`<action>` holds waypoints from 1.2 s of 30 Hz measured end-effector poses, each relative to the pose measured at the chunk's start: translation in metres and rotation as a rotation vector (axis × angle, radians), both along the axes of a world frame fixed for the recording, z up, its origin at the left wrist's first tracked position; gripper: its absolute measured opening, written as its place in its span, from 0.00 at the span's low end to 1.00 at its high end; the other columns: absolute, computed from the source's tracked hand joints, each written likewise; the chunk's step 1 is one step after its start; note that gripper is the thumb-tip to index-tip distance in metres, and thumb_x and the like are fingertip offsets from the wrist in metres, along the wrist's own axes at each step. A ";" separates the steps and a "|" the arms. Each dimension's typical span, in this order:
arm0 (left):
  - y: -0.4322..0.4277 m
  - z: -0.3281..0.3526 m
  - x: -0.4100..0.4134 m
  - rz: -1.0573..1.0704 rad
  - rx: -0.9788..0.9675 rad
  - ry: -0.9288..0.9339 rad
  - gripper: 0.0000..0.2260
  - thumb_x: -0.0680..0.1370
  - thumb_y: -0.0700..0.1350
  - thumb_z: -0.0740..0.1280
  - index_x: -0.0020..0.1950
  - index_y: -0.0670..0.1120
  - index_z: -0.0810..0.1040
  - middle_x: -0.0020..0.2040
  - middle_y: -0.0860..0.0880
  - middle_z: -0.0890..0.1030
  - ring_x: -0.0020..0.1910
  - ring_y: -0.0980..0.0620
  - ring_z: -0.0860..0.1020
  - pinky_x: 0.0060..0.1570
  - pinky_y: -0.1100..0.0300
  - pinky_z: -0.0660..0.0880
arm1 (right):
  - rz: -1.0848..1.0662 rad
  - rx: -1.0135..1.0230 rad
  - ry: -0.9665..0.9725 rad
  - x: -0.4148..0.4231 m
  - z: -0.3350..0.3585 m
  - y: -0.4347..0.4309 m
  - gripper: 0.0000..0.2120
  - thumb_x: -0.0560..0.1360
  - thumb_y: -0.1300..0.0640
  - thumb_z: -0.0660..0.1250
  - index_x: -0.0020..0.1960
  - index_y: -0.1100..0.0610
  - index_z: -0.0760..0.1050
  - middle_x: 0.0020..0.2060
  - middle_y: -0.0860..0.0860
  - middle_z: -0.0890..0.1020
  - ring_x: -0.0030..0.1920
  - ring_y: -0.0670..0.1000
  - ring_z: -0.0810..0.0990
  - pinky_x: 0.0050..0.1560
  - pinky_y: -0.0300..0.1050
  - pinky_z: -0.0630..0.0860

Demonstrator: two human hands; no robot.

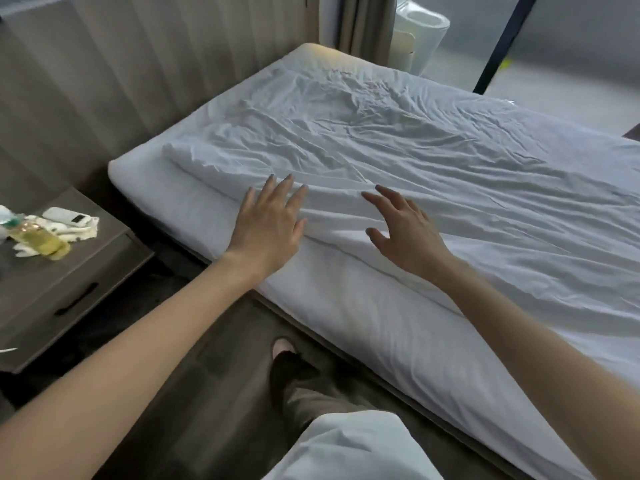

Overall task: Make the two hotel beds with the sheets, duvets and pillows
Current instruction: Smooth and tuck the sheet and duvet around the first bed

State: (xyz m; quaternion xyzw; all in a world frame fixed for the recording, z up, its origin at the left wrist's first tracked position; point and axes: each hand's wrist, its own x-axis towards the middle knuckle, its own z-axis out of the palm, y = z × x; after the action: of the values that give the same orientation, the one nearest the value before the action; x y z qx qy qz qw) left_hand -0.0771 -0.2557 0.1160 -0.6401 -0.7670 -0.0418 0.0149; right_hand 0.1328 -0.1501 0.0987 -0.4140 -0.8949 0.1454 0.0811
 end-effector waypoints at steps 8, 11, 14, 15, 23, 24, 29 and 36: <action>0.142 -0.014 -0.112 -0.095 -0.106 -0.017 0.25 0.82 0.51 0.56 0.79 0.48 0.55 0.79 0.46 0.54 0.78 0.45 0.51 0.74 0.47 0.51 | -0.122 -0.086 -0.055 -0.110 -0.015 0.135 0.28 0.79 0.52 0.63 0.77 0.48 0.58 0.77 0.51 0.58 0.71 0.61 0.65 0.70 0.58 0.62; 0.190 -0.014 -0.146 -0.118 -0.110 -0.014 0.25 0.82 0.51 0.56 0.78 0.48 0.56 0.79 0.47 0.55 0.78 0.46 0.51 0.74 0.48 0.52 | -0.190 -0.134 -0.073 -0.136 -0.025 0.177 0.28 0.79 0.52 0.63 0.77 0.48 0.59 0.77 0.51 0.59 0.71 0.60 0.65 0.69 0.57 0.63; 0.241 -0.021 -0.173 -0.158 -0.094 0.005 0.24 0.82 0.50 0.58 0.77 0.47 0.59 0.78 0.47 0.58 0.77 0.46 0.55 0.71 0.48 0.56 | -0.277 -0.193 -0.082 -0.151 -0.039 0.215 0.25 0.79 0.53 0.62 0.76 0.49 0.62 0.75 0.51 0.63 0.71 0.58 0.66 0.66 0.55 0.67; 0.258 -0.025 -0.181 -0.162 -0.101 0.010 0.24 0.82 0.51 0.57 0.77 0.47 0.60 0.78 0.47 0.58 0.77 0.46 0.55 0.71 0.48 0.56 | -0.310 -0.211 -0.074 -0.155 -0.043 0.227 0.24 0.80 0.53 0.62 0.75 0.50 0.64 0.74 0.51 0.66 0.70 0.57 0.68 0.64 0.54 0.69; 0.409 -0.093 -0.214 -0.320 -0.275 0.041 0.22 0.83 0.50 0.54 0.76 0.47 0.58 0.77 0.48 0.58 0.76 0.47 0.56 0.70 0.48 0.56 | -0.585 -0.319 -0.013 -0.177 -0.100 0.314 0.17 0.79 0.56 0.62 0.67 0.50 0.74 0.66 0.51 0.76 0.65 0.55 0.73 0.61 0.51 0.71; 0.429 -0.105 -0.217 -0.338 -0.312 0.037 0.23 0.83 0.50 0.53 0.77 0.47 0.57 0.77 0.48 0.58 0.76 0.47 0.56 0.71 0.48 0.55 | -0.617 -0.342 -0.015 -0.180 -0.109 0.324 0.17 0.79 0.56 0.62 0.67 0.50 0.74 0.66 0.50 0.75 0.65 0.55 0.73 0.62 0.52 0.71; 0.513 -0.161 -0.232 -0.462 -0.441 -0.005 0.23 0.83 0.48 0.55 0.77 0.47 0.57 0.77 0.48 0.60 0.73 0.47 0.61 0.69 0.50 0.58 | -0.749 -0.492 -0.057 -0.198 -0.164 0.366 0.17 0.80 0.56 0.60 0.68 0.51 0.72 0.68 0.50 0.74 0.65 0.54 0.72 0.63 0.50 0.70; 0.598 -0.256 -0.243 -0.650 -0.619 -0.027 0.25 0.83 0.53 0.54 0.79 0.47 0.52 0.80 0.50 0.51 0.76 0.45 0.57 0.71 0.49 0.59 | -0.855 -0.676 -0.076 -0.214 -0.243 0.425 0.20 0.81 0.55 0.60 0.72 0.52 0.67 0.69 0.52 0.71 0.68 0.54 0.69 0.63 0.50 0.70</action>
State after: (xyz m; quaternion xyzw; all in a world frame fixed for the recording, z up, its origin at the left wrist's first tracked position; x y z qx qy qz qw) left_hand -0.3202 0.3420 -0.1405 -0.8216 -0.5025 0.1786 -0.2012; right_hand -0.0808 0.2752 -0.1444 -0.7488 -0.5528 0.3638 -0.0371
